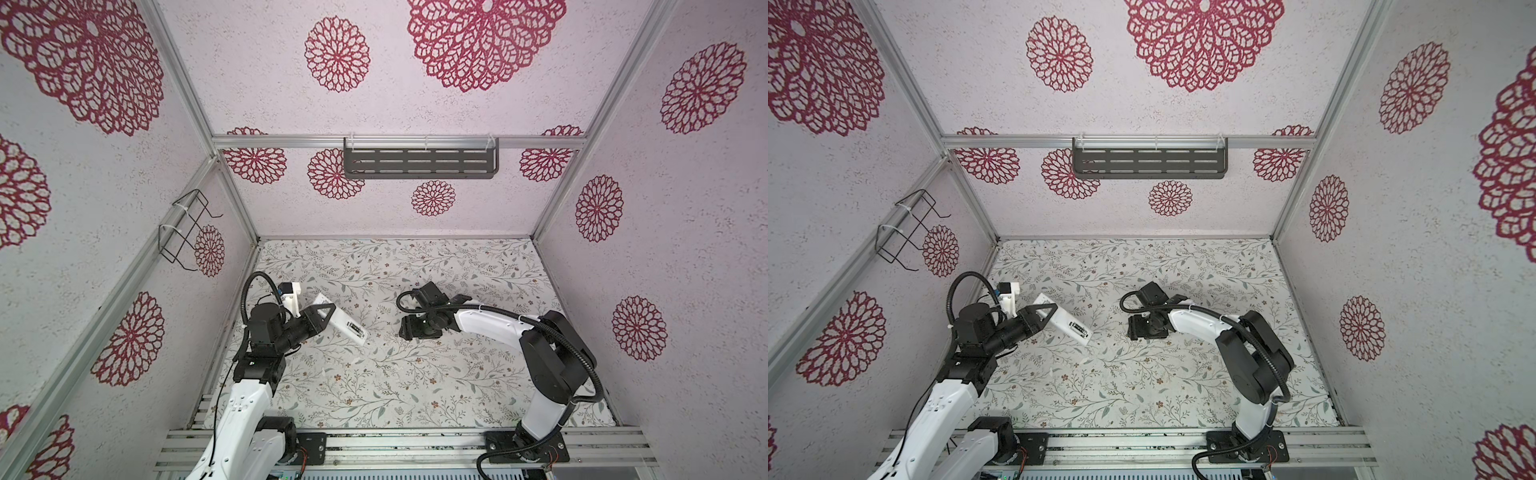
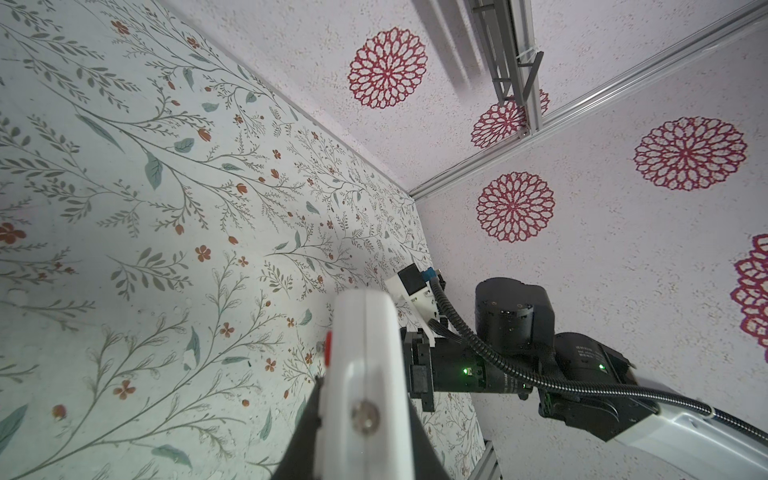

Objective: Load the batteries into the remote control
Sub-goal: 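Open the right gripper and withdraw it from the remote toward the table, then lower the open right gripper over the second blue battery on the table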

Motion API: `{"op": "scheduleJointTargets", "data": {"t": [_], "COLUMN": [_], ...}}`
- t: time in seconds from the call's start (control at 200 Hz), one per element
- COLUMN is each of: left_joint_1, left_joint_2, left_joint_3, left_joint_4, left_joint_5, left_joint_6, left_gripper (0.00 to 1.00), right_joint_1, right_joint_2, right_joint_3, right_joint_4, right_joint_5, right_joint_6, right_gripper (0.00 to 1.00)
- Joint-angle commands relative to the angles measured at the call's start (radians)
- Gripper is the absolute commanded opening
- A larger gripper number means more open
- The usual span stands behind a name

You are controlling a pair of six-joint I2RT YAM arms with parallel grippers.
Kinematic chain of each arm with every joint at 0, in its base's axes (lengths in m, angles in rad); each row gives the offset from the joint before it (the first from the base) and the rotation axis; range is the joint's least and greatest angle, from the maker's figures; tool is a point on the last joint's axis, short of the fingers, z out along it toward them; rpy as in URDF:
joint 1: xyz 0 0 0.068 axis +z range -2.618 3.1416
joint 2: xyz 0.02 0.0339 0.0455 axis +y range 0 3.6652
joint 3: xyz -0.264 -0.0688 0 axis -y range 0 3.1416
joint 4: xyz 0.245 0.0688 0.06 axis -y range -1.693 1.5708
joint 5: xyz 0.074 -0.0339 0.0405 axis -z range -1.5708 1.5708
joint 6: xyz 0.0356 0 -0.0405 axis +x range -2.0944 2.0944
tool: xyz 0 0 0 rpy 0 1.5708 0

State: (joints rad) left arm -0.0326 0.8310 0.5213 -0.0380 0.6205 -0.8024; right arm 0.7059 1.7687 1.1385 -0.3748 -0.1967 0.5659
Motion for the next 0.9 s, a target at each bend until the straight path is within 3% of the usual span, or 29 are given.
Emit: {"op": "scheduleJointTargets", "data": {"t": [0.0,0.58,0.895], "left_joint_1": [0.002,0.002,0.003], "left_joint_2": [-0.016,-0.021,-0.041], "left_joint_3": [-0.01,-0.013,-0.02], "left_joint_4": [0.041,0.059,0.058], "left_joint_5": [0.02,0.036,0.03], "left_joint_6": [-0.006,-0.015,-0.013], "left_gripper": [0.05,0.06,0.06], "right_joint_1": [0.003,0.002,0.005], "right_joint_2": [-0.008,0.043,0.082], "right_joint_3": [0.017,0.013,0.034], "right_joint_4": [-0.006,0.057,0.062], "right_joint_5": [0.032,-0.001,0.003], "right_joint_6": [0.068,0.088,0.096], "right_gripper": [0.68,0.68,0.63]}}
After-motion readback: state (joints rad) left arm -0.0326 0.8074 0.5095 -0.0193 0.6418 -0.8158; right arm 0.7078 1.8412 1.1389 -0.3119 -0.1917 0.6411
